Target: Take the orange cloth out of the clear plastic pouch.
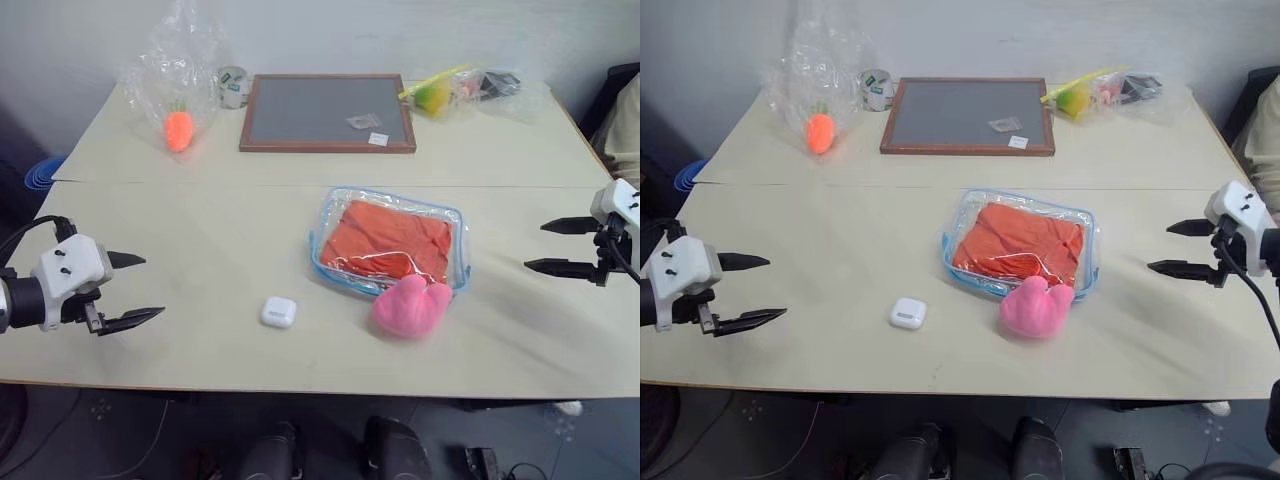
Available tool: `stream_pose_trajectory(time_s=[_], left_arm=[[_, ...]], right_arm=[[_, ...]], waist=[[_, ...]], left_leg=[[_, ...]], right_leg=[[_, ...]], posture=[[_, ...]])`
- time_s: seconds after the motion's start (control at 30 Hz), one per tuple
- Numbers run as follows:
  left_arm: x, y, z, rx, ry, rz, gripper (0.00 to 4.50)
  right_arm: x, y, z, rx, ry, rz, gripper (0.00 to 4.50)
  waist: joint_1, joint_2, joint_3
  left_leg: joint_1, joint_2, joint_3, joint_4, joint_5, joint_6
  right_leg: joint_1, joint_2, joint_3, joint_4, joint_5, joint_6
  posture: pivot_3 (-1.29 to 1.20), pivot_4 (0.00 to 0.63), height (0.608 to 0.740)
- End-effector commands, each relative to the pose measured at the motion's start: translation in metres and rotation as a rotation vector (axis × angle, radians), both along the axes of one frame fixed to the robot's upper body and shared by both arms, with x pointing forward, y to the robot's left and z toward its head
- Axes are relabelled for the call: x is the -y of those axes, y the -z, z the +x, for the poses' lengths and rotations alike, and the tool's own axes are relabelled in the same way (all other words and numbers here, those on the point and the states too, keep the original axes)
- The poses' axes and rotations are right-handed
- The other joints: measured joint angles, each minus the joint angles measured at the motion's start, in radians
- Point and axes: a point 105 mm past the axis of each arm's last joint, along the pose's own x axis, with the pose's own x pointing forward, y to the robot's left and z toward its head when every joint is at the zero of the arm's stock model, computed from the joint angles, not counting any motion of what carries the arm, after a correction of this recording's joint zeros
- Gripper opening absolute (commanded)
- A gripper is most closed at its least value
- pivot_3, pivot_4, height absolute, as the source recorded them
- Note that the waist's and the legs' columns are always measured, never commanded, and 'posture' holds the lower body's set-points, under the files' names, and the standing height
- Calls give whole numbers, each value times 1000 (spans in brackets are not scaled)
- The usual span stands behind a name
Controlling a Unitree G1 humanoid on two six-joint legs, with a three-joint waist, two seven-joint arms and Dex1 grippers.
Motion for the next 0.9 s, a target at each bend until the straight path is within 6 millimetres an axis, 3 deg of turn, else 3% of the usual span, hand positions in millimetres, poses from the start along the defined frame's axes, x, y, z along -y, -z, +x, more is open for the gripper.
stream_pose_trajectory(time_s=[0.03,0.43,0.67,0.73,0.9], left_arm=[[1,-7,1,51,8,16,4495],[6,-12,1,45,12,-23,4495],[12,-13,4,17,31,-57,4495],[18,-15,3,-6,62,-85,4495],[62,-32,4,-33,231,-173,4495]], right_arm=[[-1,-14,2,57,-3,-5,4500],[-4,-10,4,67,-5,-22,4500],[-20,-22,6,109,-64,31,4500],[-24,-23,4,99,-87,27,4500],[-55,-43,-5,78,-225,66,4500]], waist=[[0,0,0],[0,0,0],[0,0,0],[2,0,0],[7,0,0]], left_leg=[[0,0,0,0,0,0],[0,1,1,0,0,0],[0,1,1,0,0,0],[0,2,1,0,-1,-1],[-1,3,1,2,-1,-1]], right_leg=[[0,0,0,0,0,0],[0,1,1,0,0,0],[0,1,1,0,0,0],[-1,2,1,0,0,0],[-1,3,2,0,1,-1]], posture=[[0,150,740],[0,150,740],[0,150,740],[0,150,740],[0,150,740]])
